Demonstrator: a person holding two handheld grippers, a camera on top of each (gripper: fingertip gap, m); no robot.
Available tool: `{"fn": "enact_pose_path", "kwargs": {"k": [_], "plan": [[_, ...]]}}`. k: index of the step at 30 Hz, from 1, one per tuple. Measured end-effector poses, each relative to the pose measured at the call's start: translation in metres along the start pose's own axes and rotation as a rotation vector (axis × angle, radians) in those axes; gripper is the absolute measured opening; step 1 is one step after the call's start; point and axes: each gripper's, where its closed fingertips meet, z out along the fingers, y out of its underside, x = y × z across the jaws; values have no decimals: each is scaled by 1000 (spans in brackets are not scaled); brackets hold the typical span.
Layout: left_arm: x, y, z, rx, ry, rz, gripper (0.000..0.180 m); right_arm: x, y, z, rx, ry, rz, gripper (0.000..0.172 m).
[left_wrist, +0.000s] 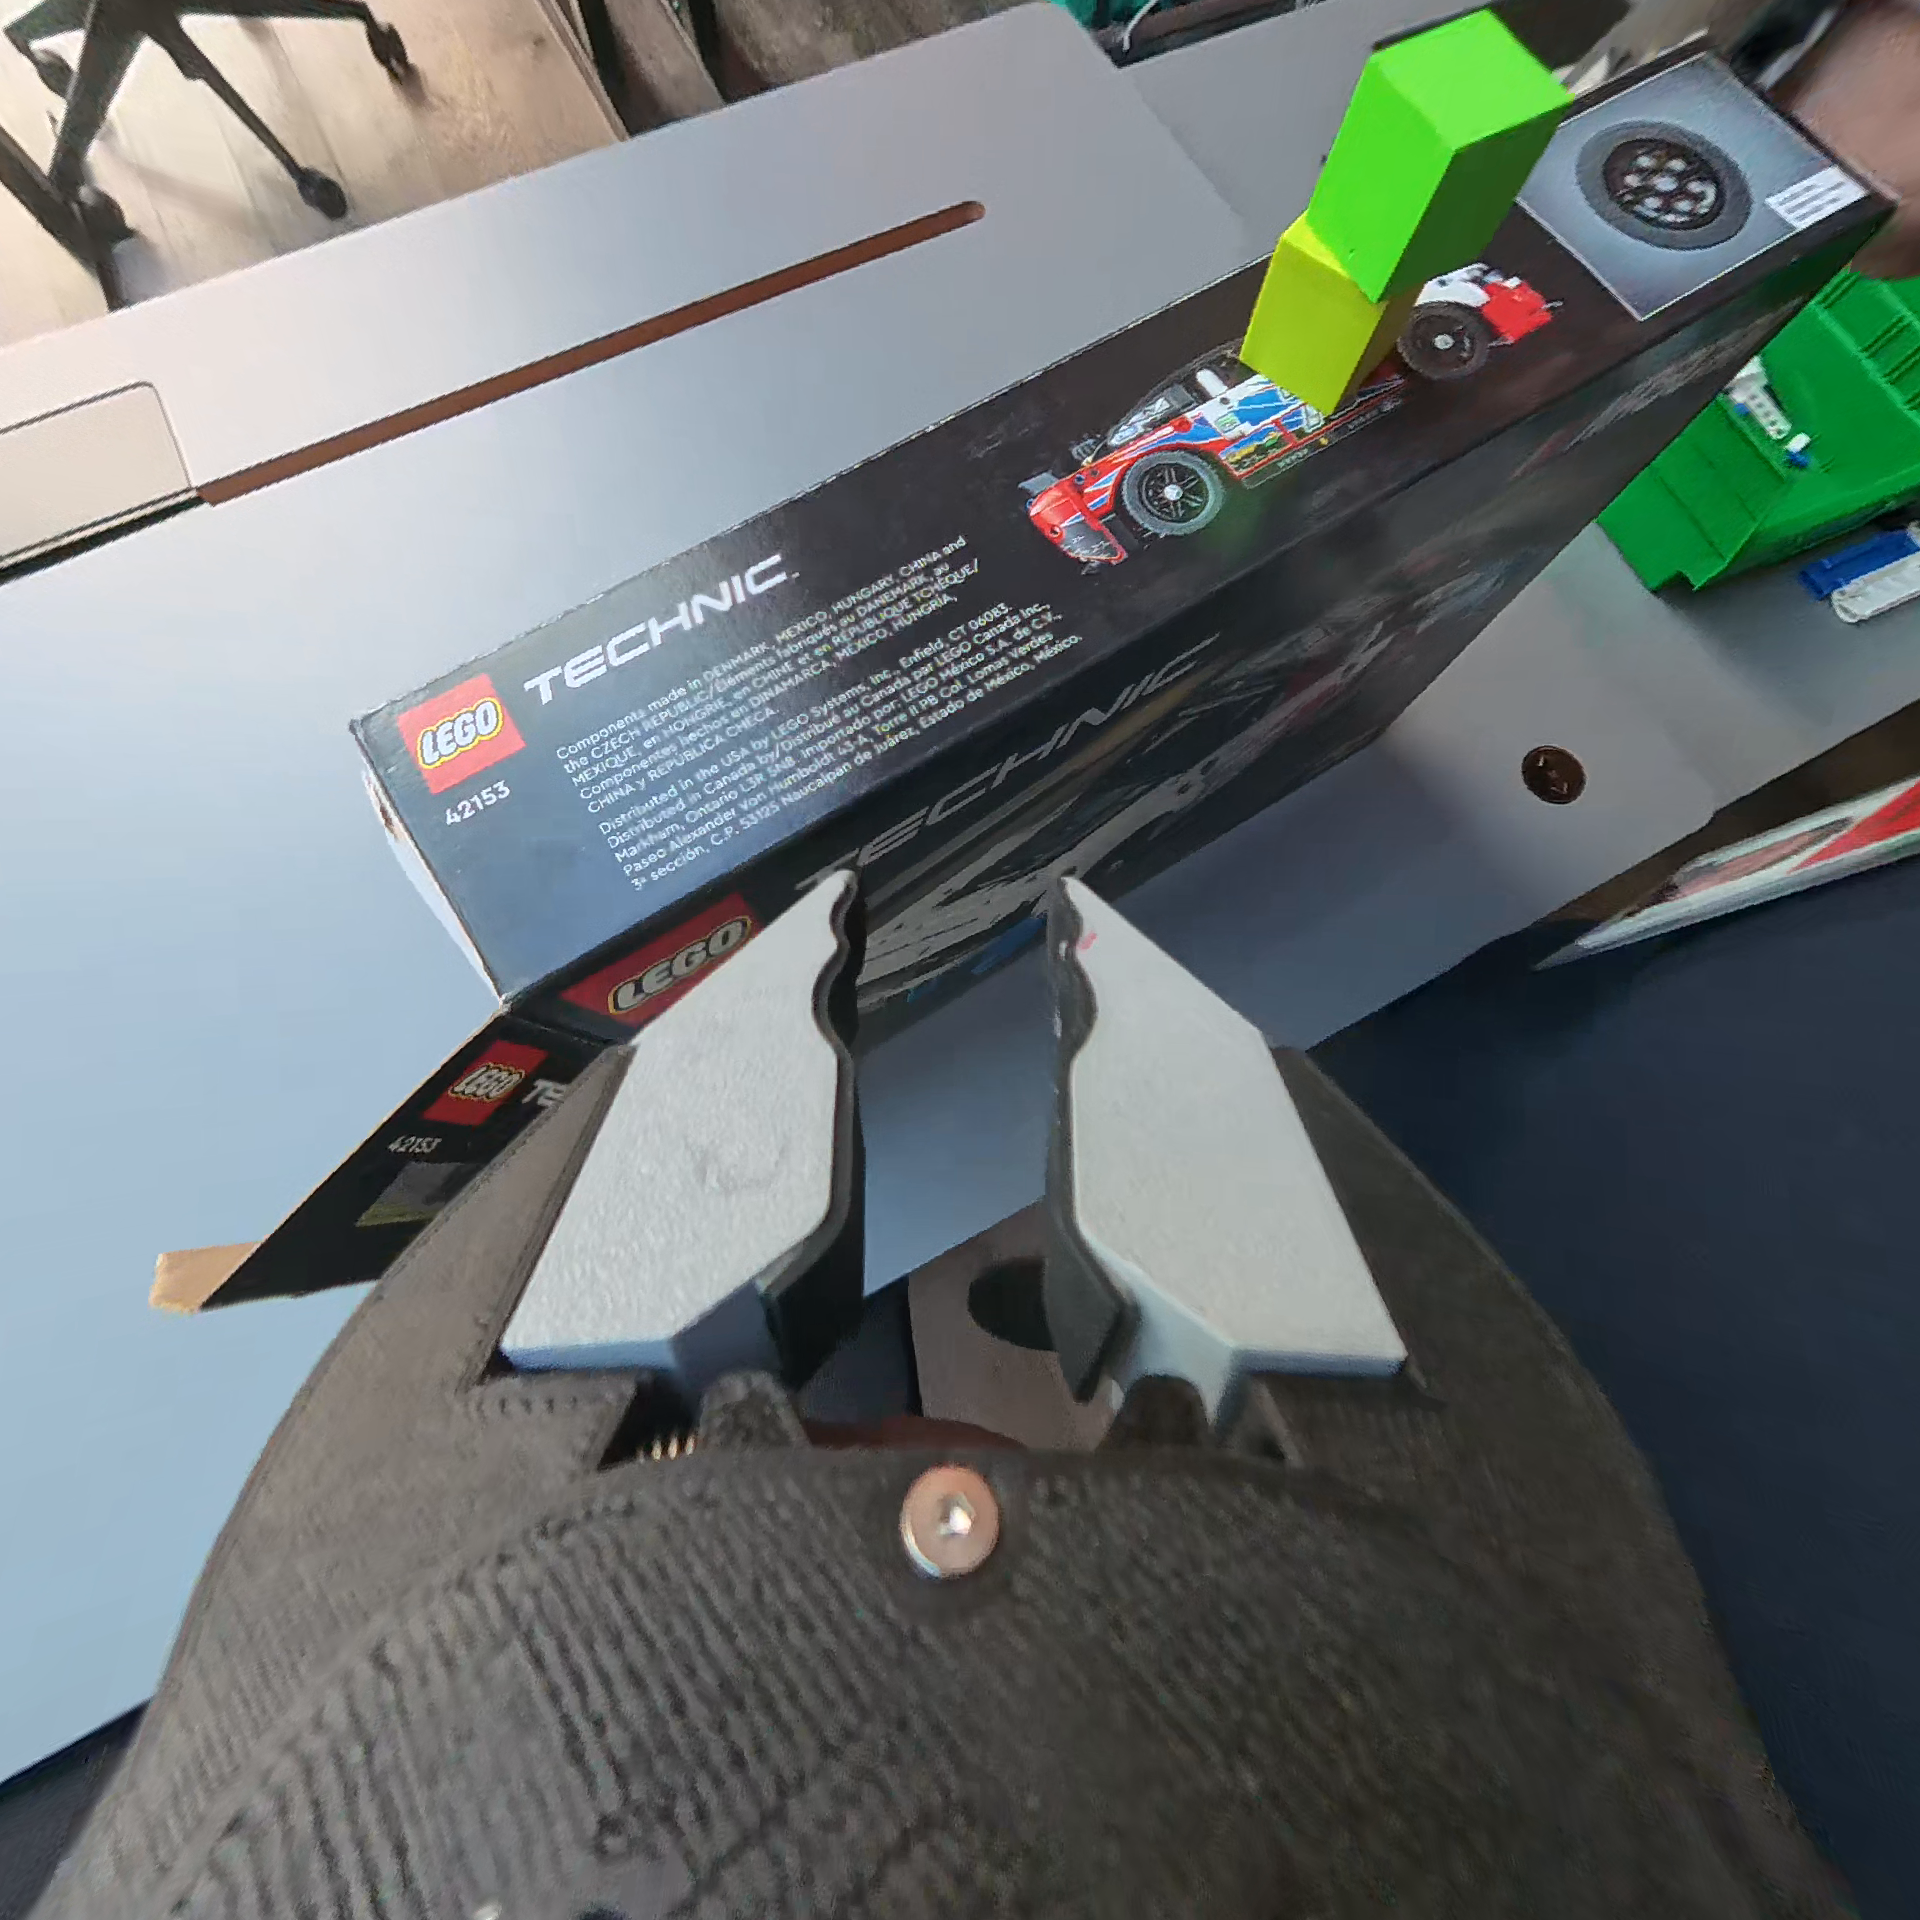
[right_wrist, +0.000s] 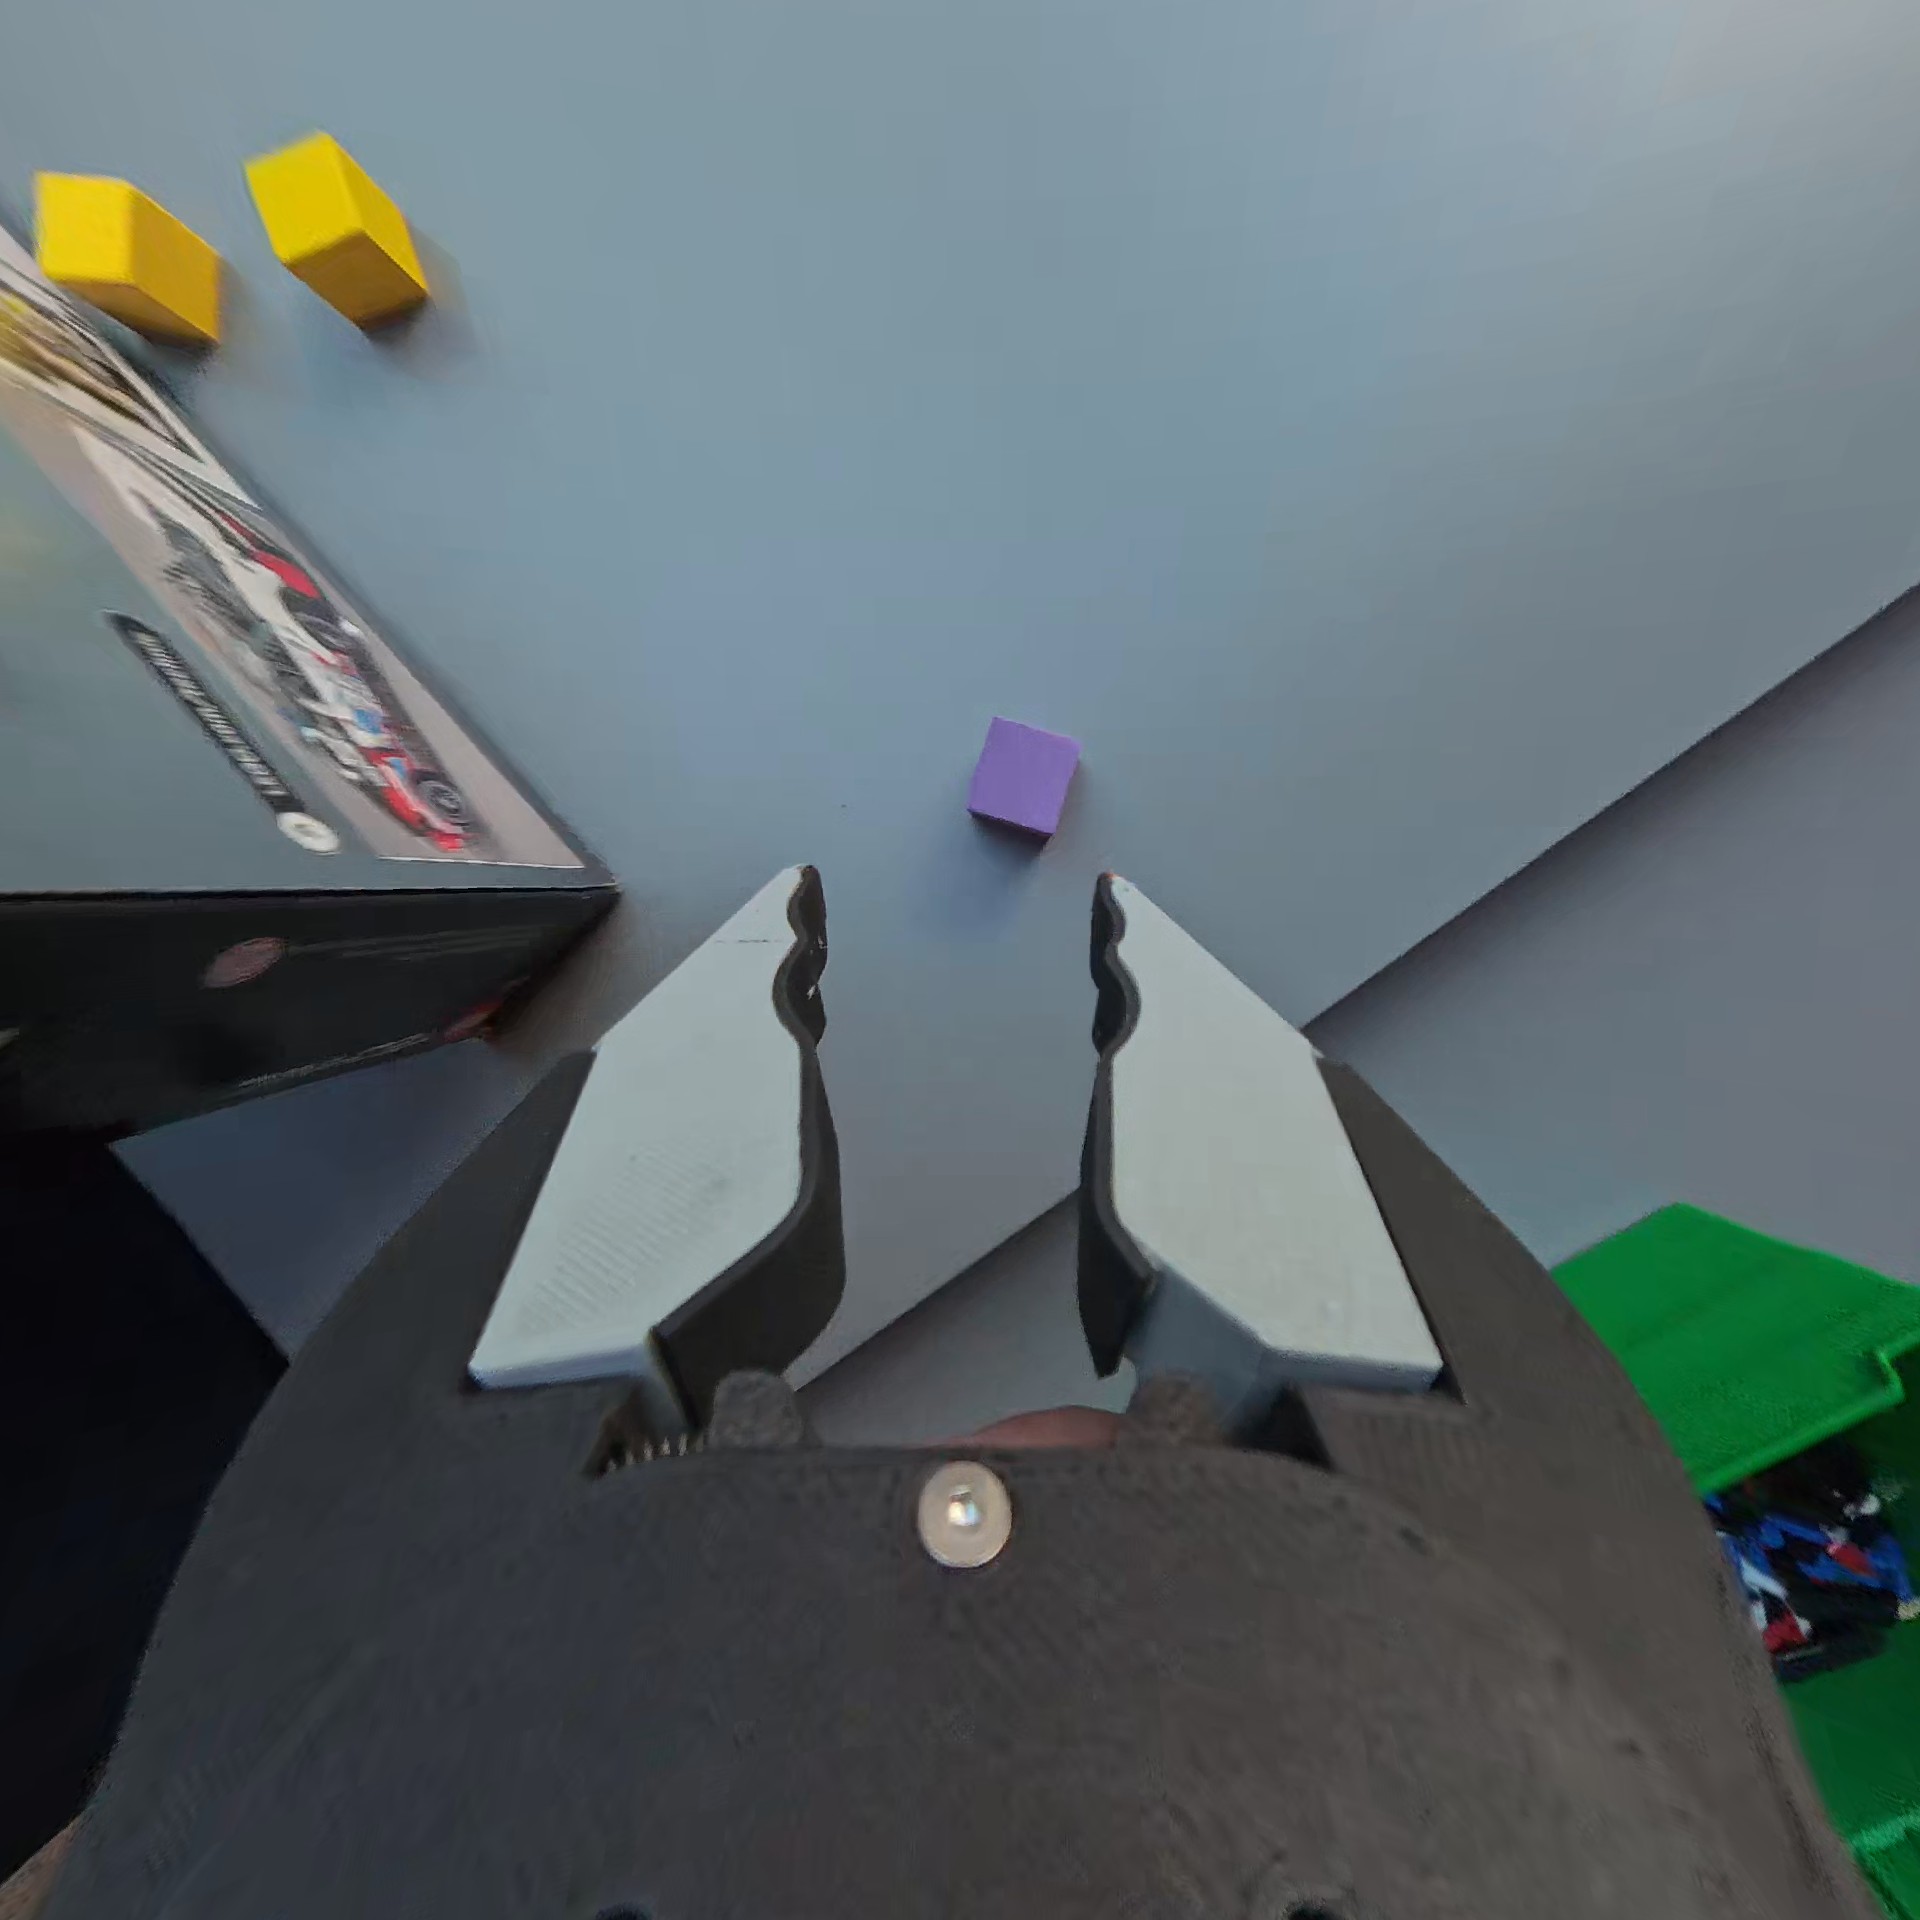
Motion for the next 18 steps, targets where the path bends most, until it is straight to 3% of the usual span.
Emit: {"fn": "enact_pose_path", "kwargs": {"k": [6,11,15,18], "plan": [[19,2,-1,-68,-64,-14,35,23,14,76,-89,62,9,53],[31,15,-1,-115,-86,-11,36,21,13,91,-82,6,-11,29],[29,19,-2,-105,-86,-42,36,9,-23,57,44,-82,24,29],[23,20,-3,-92,-78,-48,36,-28,-95,-24,283,-244,-12,28]]}}
